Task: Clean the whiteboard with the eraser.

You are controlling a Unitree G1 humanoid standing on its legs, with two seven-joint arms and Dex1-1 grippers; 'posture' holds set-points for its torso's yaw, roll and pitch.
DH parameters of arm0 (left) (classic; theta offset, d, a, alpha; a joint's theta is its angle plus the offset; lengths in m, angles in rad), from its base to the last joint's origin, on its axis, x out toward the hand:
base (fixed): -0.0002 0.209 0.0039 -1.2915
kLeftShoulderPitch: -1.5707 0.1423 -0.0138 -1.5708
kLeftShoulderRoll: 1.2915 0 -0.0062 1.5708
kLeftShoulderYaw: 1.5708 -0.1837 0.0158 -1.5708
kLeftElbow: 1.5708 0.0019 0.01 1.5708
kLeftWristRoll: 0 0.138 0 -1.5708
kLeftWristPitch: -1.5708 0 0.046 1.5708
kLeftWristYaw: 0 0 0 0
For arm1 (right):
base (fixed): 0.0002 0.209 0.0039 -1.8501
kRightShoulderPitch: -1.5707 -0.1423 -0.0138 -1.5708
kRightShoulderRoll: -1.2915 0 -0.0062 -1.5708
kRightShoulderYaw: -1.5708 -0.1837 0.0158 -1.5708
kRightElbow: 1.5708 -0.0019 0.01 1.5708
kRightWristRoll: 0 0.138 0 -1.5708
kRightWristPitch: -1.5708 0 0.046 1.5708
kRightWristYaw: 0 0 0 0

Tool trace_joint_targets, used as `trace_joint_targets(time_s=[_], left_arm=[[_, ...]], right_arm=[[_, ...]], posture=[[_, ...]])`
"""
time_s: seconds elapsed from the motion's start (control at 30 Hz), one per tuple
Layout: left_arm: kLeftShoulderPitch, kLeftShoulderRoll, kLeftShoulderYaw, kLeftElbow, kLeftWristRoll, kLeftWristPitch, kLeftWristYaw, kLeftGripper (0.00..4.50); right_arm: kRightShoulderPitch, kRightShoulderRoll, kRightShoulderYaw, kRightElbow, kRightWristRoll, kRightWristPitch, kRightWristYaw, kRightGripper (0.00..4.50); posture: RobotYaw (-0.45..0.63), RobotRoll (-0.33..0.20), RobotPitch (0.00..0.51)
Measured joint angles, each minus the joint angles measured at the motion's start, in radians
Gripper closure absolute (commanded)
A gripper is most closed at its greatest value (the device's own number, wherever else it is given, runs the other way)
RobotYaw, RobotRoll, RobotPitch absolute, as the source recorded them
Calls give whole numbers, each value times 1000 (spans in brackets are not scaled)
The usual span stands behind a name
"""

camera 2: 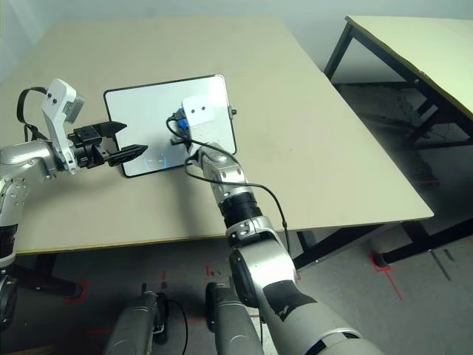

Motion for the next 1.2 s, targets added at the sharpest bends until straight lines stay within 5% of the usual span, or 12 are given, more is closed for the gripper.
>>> trace_joint_targets(time_s=[0.47, 0.7, 1.0, 1.2], left_arm=[[-7, -5, 2, 21, 6, -40, 2, 0], [-71, -71, 127, 155, 65, -300, 182, 0], [-68, -70, 341, 392, 182, -643, 536, 0], [60, -96, 371, 490, 198, -684, 599, 0]], right_arm=[[22, -45, -60, -42, 9, 32, -21, 4062], [5, -199, -133, -308, 17, 51, -41, 4062], [89, -357, -197, -180, 3, 169, -27, 4062], [99, -368, -158, -130, 4, 244, 82, 4062]], posture=[[-17, 0, 151], [-27, 0, 132], [-18, 0, 100], [-12, 0, 92]])
